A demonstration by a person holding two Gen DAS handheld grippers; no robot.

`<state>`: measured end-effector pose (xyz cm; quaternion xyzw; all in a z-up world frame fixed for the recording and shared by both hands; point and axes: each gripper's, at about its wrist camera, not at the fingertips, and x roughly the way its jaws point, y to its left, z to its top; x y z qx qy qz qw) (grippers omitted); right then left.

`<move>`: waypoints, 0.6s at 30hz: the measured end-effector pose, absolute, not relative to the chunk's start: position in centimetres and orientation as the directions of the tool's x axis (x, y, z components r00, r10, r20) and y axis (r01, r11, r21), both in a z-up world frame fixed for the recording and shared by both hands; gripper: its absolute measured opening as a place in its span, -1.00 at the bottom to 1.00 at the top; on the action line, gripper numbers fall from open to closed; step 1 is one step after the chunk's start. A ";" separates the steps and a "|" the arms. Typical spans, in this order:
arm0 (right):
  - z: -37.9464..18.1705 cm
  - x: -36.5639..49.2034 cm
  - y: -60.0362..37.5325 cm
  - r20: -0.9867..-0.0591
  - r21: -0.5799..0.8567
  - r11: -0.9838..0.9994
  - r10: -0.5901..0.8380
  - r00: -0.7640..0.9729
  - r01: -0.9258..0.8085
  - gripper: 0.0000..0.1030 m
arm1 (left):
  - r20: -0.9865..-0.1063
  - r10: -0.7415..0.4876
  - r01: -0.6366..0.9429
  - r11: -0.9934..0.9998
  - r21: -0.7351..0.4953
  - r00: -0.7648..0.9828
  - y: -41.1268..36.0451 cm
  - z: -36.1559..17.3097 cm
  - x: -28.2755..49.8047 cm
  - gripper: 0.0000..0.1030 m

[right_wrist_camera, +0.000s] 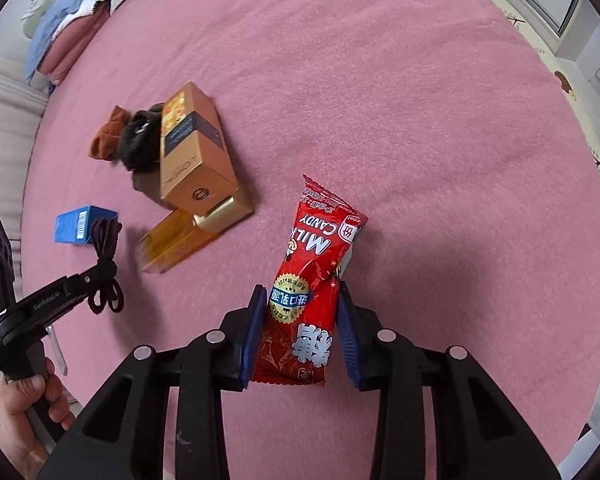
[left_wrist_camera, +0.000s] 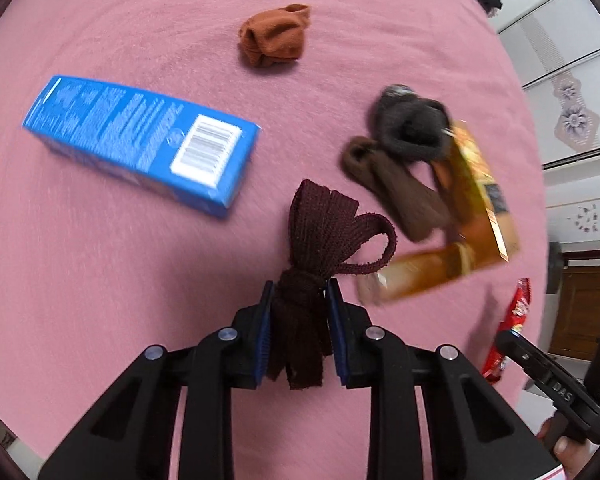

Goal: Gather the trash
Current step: 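Grasp the dark shoelace with the left gripper while the right gripper grasps the Milk Candy bag, then carry the shoelace and Milk Candy bag over the yellow bucket with both grippers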

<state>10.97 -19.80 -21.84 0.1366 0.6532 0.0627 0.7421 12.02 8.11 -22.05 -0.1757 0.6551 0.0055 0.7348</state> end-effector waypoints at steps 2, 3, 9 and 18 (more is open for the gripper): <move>-21.0 10.2 -20.2 -0.949 0.292 0.953 0.278 0.152 0.079 -0.34 | -0.958 -0.242 -0.235 0.933 -0.272 0.151 7.3 -21.0 10.9 -0.50; -20.6 10.0 -20.6 -0.947 0.294 0.953 0.280 0.156 0.079 -0.34 | -0.956 -0.251 -0.229 0.932 -0.281 0.153 6.7 -20.5 10.4 -0.50; -18.0 7.5 -22.5 -0.938 0.308 0.949 0.290 0.189 0.072 -0.34 | -0.943 -0.295 -0.190 0.928 -0.321 0.155 3.8 -18.3 8.2 -0.50; -15.5 4.1 -26.5 -0.925 0.326 0.938 0.290 0.246 0.117 -0.34 | -0.920 -0.377 -0.048 0.922 -0.384 0.109 -5.4 -16.2 6.2 -0.50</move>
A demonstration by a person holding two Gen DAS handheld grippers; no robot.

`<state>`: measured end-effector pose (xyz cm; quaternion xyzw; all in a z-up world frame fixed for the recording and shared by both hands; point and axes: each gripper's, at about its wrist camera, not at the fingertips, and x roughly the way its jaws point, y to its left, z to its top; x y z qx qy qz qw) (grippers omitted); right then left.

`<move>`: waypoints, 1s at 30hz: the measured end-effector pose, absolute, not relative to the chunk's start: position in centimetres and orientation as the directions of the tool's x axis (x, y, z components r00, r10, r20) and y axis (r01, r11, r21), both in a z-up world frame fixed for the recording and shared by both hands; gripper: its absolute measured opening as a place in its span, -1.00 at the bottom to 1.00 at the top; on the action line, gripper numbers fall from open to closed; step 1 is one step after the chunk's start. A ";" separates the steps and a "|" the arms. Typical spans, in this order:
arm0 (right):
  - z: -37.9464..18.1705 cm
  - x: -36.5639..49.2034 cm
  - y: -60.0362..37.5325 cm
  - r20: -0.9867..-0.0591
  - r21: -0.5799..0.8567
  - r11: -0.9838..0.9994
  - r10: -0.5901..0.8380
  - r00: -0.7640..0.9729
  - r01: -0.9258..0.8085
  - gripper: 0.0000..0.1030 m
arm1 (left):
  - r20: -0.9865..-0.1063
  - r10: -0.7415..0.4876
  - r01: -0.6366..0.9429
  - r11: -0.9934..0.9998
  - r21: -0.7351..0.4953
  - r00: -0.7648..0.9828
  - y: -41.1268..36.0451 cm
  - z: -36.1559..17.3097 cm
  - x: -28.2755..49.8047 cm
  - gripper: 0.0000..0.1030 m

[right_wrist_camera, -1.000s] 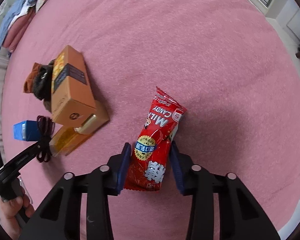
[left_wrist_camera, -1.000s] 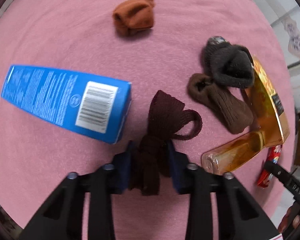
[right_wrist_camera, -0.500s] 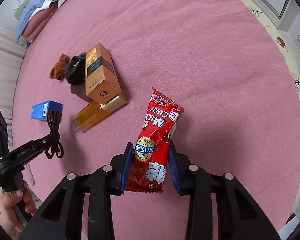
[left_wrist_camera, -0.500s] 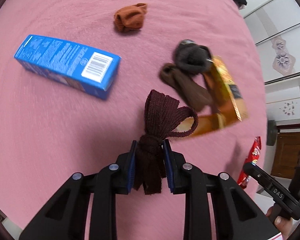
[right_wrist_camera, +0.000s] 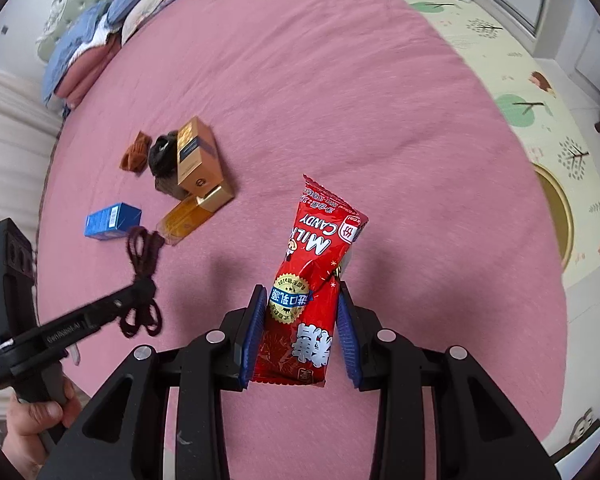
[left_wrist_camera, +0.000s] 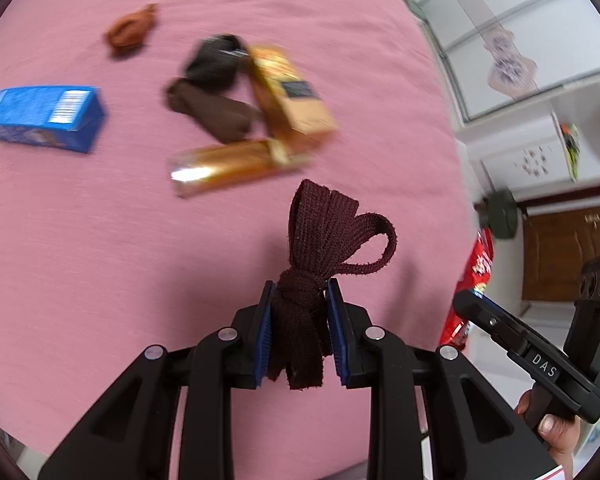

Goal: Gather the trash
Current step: 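Carry the shoelace and Milk Candy bag over the yellow bucket with both grippers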

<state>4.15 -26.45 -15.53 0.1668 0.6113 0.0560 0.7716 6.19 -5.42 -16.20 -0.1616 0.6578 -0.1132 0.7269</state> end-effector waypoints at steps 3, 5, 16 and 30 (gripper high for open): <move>-14.7 2.9 -28.5 -0.918 0.336 0.930 0.289 0.271 0.147 -0.34 | -0.917 -0.389 0.003 0.921 -0.391 0.087 -8.1 -16.0 6.0 -0.50; -14.2 2.2 -30.0 -0.915 0.341 0.925 0.287 0.284 0.166 -0.34 | -0.915 -0.396 0.035 0.918 -0.395 0.078 -10.4 -15.6 5.9 -0.50; -12.6 -0.6 -40.3 -0.912 0.341 0.912 0.262 0.317 0.227 -0.34 | -0.910 -0.414 0.146 0.903 -0.405 0.038 -21.9 -14.3 5.3 -0.50; -13.7 -2.0 -55.2 -0.917 0.332 0.864 0.201 0.344 0.379 -0.34 | -0.912 -0.408 0.301 0.865 -0.401 -0.044 -39.0 -16.1 7.5 -0.50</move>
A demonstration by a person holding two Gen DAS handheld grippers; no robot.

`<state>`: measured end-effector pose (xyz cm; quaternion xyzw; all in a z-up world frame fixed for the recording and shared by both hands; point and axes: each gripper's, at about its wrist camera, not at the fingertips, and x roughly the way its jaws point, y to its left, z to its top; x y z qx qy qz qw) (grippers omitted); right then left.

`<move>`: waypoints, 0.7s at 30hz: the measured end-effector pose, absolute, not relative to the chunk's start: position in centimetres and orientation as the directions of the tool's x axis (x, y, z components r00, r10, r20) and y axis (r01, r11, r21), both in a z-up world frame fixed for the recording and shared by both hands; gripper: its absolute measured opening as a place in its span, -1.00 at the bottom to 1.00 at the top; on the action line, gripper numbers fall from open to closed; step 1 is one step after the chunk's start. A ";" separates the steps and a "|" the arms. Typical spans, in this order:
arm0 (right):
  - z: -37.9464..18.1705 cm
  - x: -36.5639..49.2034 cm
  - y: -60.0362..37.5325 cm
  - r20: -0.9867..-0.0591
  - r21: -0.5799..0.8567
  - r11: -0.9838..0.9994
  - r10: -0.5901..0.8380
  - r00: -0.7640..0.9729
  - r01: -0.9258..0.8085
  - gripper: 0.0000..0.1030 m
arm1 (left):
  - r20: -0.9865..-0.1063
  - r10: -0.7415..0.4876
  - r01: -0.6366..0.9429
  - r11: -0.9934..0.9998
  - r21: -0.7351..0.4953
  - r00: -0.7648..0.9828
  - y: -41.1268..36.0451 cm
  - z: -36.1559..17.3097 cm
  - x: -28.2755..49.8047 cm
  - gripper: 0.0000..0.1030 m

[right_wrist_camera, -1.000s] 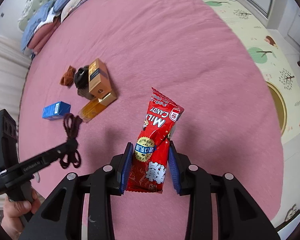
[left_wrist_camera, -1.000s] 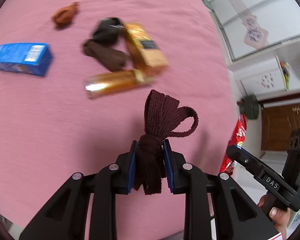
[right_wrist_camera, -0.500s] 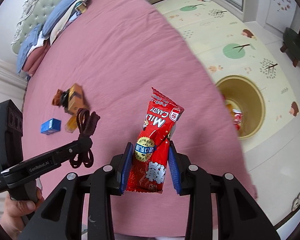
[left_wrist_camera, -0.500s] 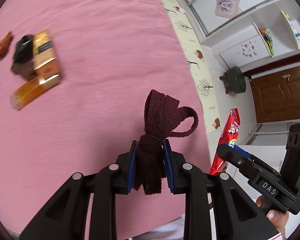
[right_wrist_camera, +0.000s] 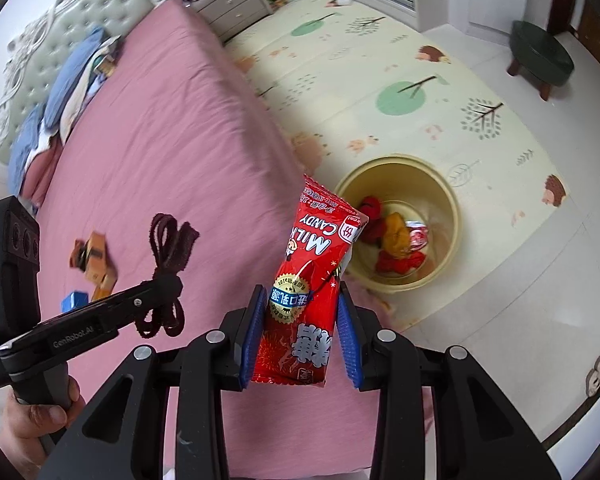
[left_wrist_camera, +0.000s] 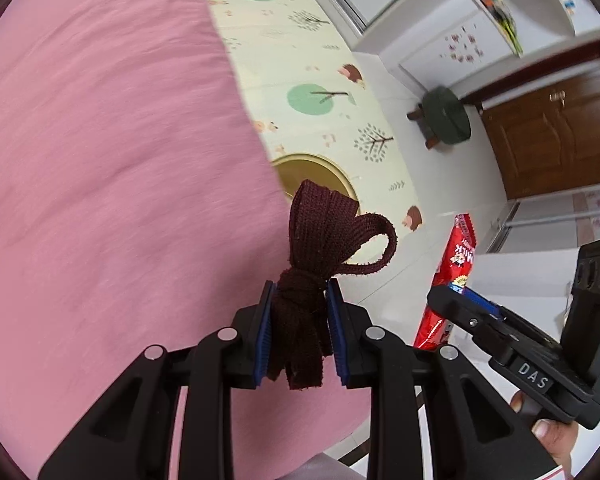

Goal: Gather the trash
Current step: 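Carry the shoelace and Milk Candy bag over the yellow bucket with both grippers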

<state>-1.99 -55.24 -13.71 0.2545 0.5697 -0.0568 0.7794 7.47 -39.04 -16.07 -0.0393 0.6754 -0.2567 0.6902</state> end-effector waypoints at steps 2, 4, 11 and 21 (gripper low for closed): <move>-13.9 -2.0 -56.6 -0.917 0.331 0.859 0.195 0.347 0.392 -0.34 | -0.909 -0.412 0.307 0.858 -0.412 -0.066 -41.3 -16.8 8.1 -0.50; -14.1 -2.0 -58.1 -0.918 0.330 0.852 0.189 0.350 0.406 -0.34 | -0.909 -0.411 0.320 0.853 -0.412 -0.076 -42.9 -17.3 8.7 -0.50; -14.8 -1.6 -61.8 -0.917 0.336 0.827 0.180 0.355 0.450 -0.34 | -0.910 -0.400 0.387 0.826 -0.411 -0.112 -48.5 -18.3 10.3 -0.50; -14.2 -0.1 -64.9 -0.909 0.338 0.806 0.145 0.392 0.487 0.02 | -0.894 -0.429 0.390 0.807 -0.444 -0.130 -52.6 -18.5 13.4 0.62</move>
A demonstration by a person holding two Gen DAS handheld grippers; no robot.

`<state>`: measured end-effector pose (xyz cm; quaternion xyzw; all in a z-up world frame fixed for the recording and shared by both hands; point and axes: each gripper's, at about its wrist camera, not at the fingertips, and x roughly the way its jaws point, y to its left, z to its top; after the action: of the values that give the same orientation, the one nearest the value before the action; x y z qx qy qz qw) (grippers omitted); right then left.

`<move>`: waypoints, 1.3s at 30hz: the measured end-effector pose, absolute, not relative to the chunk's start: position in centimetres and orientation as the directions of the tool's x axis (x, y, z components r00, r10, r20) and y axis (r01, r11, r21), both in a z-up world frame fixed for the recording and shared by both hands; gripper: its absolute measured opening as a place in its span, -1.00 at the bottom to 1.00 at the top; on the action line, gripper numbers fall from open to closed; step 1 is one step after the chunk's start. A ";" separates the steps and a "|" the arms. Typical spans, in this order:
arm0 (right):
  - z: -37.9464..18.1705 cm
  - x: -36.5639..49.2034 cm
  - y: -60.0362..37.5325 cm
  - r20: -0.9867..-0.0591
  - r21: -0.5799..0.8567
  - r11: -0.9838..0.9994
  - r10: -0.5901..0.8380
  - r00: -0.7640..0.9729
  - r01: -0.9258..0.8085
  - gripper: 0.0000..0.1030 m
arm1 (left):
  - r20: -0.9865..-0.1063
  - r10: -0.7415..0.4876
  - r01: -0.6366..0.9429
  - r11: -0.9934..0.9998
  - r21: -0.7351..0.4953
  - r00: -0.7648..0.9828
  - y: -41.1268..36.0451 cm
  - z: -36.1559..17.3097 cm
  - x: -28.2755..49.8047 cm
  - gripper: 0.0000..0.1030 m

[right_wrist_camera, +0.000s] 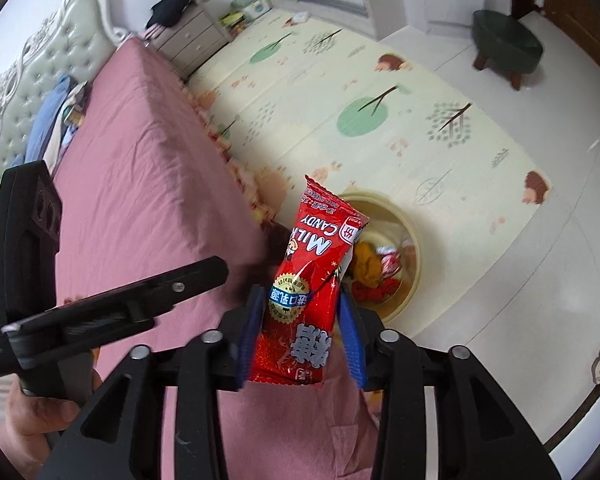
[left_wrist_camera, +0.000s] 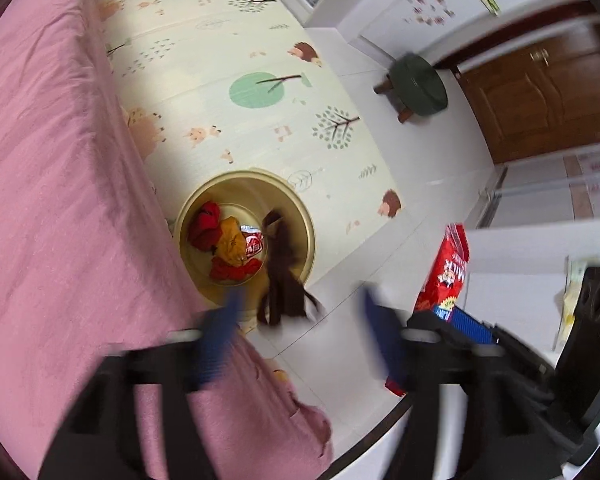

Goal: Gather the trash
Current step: 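Carry the shoelace and Milk Candy bag over the yellow bucket with both grippers, then open both grippers to drop the shoelace and candy bag into the bucket, then move both tools back toward the gold box and black sock on the bed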

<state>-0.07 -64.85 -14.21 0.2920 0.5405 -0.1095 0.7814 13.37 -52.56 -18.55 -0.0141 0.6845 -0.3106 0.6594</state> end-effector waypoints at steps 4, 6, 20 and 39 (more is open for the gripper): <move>-14.1 0.0 -65.5 -0.906 0.347 0.786 0.141 0.398 0.512 0.15 | -0.891 -0.437 0.388 0.805 -0.450 -0.125 -52.8 -18.1 14.2 0.71; -14.1 -0.1 -65.5 -0.909 0.346 0.779 0.140 0.392 0.523 0.15 | -0.891 -0.437 0.390 0.804 -0.448 -0.123 -52.6 -18.1 14.2 0.73; -13.0 1.6 -58.9 -0.912 0.346 0.838 0.195 0.362 0.421 0.15 | -0.914 -0.402 0.317 0.860 -0.400 -0.063 -42.7 -17.0 12.7 0.77; -12.6 3.7 -39.4 -0.911 0.359 0.923 0.313 0.270 0.141 0.15 | -0.937 -0.342 0.048 0.939 -0.339 0.071 -19.5 -16.3 9.5 0.78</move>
<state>3.74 -39.37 -12.64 0.1886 0.6017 0.0557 0.7741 9.45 -19.52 -16.25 -0.1099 0.6680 -0.1348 0.7236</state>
